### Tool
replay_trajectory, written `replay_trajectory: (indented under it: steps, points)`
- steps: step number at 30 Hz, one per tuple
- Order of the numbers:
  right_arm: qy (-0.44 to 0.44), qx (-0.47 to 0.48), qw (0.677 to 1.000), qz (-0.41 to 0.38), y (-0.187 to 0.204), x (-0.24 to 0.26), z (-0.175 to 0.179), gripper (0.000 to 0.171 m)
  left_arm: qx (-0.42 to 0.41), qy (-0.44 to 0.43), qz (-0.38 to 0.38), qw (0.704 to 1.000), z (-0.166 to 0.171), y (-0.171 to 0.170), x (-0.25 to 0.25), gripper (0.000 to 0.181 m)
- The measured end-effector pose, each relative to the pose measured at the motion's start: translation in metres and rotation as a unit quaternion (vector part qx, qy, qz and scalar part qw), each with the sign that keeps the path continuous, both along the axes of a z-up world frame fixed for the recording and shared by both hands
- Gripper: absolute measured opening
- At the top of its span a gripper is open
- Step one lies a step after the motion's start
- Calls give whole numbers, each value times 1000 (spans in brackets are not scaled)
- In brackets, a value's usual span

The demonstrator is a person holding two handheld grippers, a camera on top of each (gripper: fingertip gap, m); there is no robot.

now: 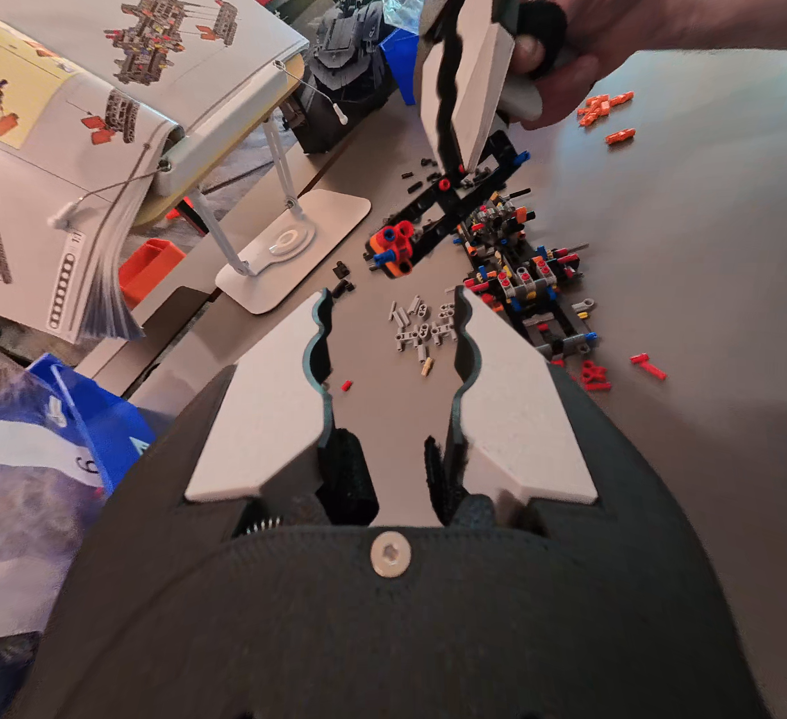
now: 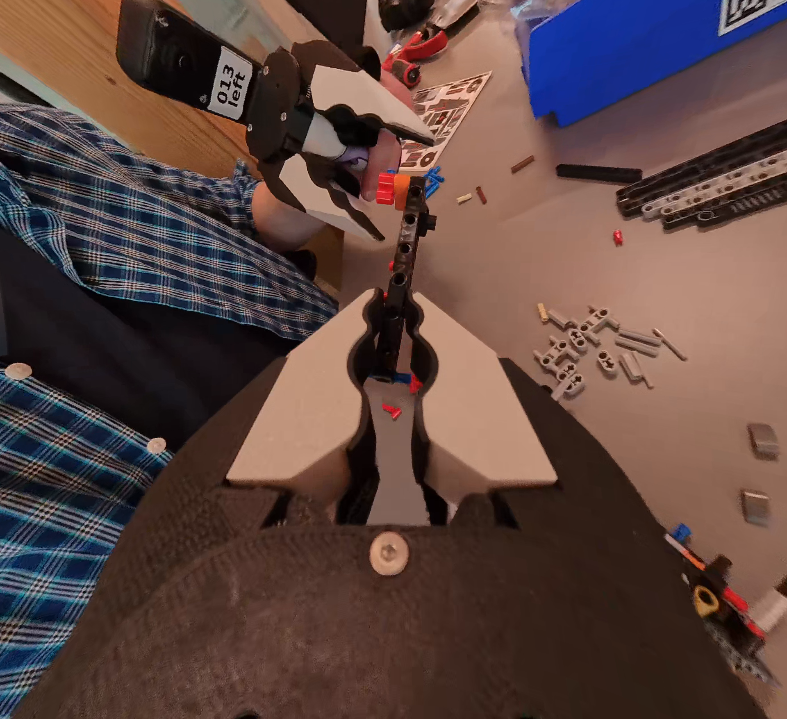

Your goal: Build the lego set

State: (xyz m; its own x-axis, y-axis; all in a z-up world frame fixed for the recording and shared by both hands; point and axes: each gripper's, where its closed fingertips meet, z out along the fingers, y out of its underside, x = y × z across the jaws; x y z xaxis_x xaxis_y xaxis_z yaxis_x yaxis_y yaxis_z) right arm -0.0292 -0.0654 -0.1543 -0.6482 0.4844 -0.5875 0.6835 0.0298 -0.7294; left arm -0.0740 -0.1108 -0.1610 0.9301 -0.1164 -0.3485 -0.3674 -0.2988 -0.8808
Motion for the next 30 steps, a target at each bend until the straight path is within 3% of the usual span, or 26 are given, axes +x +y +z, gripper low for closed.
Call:
replay_trajectory:
  steps: [6, 9, 14, 25, 30]
  points:
    - [-33, -31, 998, 32, -9, -10, -5, 7, 1, 118, 17, 993, -3, -6, -9, 59]
    - [-43, -36, 997, 50, -16, -11, -7, 7, 7, 147, 5, 989, -3, -5, -5, 51]
    - [-64, -33, 995, 75, -24, -8, -14, 7, 0, 142, -15, 990, -10, -5, 1, 27]
    - [-75, -27, 992, 96, -33, -11, -25, 7, -14, 100, -1, 995, -22, -17, -1, 25]
    - [-5, 60, 997, 43, -24, -25, -26, 31, -16, 41, 28, 999, -22, -18, -12, 25]
